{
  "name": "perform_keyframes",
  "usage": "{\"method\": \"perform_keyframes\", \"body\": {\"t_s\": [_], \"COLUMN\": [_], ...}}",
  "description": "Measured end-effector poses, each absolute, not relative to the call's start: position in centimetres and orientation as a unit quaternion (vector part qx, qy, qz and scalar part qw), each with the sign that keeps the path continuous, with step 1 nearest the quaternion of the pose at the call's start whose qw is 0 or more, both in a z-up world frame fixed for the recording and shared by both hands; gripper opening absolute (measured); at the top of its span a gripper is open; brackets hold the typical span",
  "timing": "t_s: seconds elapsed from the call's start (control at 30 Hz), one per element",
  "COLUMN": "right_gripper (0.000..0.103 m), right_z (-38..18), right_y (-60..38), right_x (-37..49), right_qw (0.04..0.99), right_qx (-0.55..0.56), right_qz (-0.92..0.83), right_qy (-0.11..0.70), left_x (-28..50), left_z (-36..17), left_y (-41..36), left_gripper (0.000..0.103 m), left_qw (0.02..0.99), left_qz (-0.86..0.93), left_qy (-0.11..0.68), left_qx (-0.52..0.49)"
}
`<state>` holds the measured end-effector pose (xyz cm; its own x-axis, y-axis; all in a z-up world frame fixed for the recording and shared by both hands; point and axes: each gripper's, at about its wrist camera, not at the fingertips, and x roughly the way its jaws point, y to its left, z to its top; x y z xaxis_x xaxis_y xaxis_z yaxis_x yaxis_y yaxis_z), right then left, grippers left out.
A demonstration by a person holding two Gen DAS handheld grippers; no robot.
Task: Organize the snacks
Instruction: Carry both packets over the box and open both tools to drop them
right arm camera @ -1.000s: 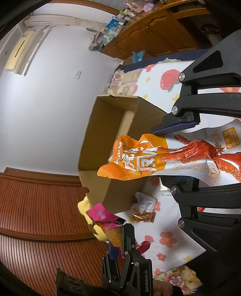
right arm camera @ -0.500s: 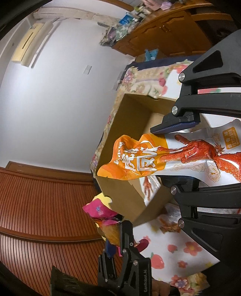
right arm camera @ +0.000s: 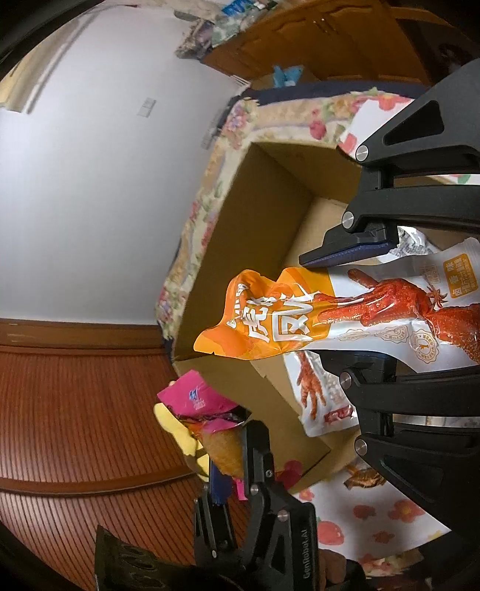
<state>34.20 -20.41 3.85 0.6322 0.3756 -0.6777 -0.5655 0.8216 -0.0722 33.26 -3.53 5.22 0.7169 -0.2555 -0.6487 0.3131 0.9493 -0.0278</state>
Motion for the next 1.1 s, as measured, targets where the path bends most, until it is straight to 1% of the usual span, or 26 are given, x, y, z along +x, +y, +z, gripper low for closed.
{"method": "perform_keyframes", "body": {"t_s": [0.2,0.47,0.6,0.73,0.9,1.1], "right_gripper": [0.036,0.037,0.041,0.050,0.052,0.052], "right_z": [2.3,1.3,1.3,1.5,2.0,2.3], "right_y": [-19.6,-19.6,-19.7,-19.9,-20.4,-20.9], "right_x": [34.9,35.8,35.8,35.3,35.0,34.1], "right_qw": [0.883,0.881,0.882,0.885,0.890,0.893], "right_qx": [-0.143,-0.135,-0.131,-0.128,-0.113,-0.106], "right_qz": [0.270,0.263,0.260,0.257,0.258,0.257], "right_qy": [0.357,0.369,0.371,0.366,0.359,0.354], "left_x": [34.5,35.0,35.0,35.1,35.2,35.4], "left_z": [4.2,4.1,4.1,4.1,4.0,4.2], "left_y": [-4.3,-4.0,-4.1,-4.1,-4.2,-4.1], "left_gripper": [0.043,0.043,0.043,0.043,0.043,0.047], "left_qw": [0.921,0.922,0.922,0.922,0.922,0.924], "left_qz": [-0.155,-0.154,-0.153,-0.153,-0.152,-0.140], "left_qy": [0.354,0.353,0.353,0.354,0.354,0.352], "left_qx": [0.043,0.044,0.043,0.044,0.045,0.054]}}
